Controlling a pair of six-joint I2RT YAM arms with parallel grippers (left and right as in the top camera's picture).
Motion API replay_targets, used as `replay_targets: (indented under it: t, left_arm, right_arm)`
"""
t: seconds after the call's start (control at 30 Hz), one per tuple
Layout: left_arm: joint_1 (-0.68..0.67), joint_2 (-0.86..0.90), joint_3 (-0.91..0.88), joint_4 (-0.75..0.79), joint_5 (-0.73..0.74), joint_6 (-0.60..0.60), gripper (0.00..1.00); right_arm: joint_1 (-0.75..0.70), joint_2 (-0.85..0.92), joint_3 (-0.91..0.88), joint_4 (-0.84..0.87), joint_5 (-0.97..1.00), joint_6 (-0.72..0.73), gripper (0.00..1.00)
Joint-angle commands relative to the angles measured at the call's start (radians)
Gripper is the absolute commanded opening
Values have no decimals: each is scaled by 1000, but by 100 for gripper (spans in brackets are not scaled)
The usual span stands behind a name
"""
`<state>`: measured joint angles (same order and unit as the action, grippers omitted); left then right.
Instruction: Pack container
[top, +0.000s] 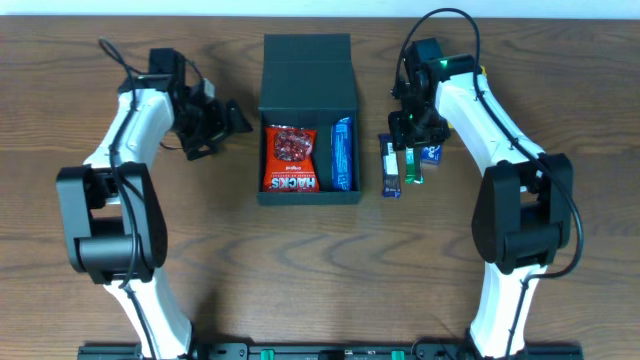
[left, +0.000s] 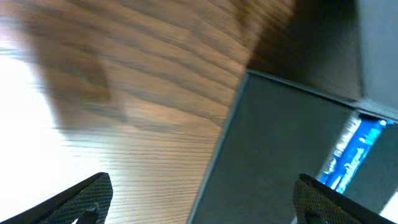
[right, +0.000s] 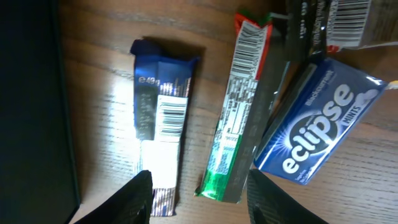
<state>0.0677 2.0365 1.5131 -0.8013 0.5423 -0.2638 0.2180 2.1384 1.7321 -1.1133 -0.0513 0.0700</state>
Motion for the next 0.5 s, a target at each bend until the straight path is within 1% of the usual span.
replay_targets:
  t: [0.0,0.2,0.4,0.47]
  left_arm:
    - [38,-2,15,-10,-21,-6,94]
    - [52,-10,21,-10,-21,-2,94]
    - [51,-10,21,-10,-21,-2,94]
    - [51,-10,21,-10,-21,-2,94]
  right_arm:
    - [1,1,-27,10,27,23,49]
    - [-4,1,-82,71,29,24,49]
    - [-13,1,-117,192,30,23,54]
    - [-15,2,-117,202,55,23,54]
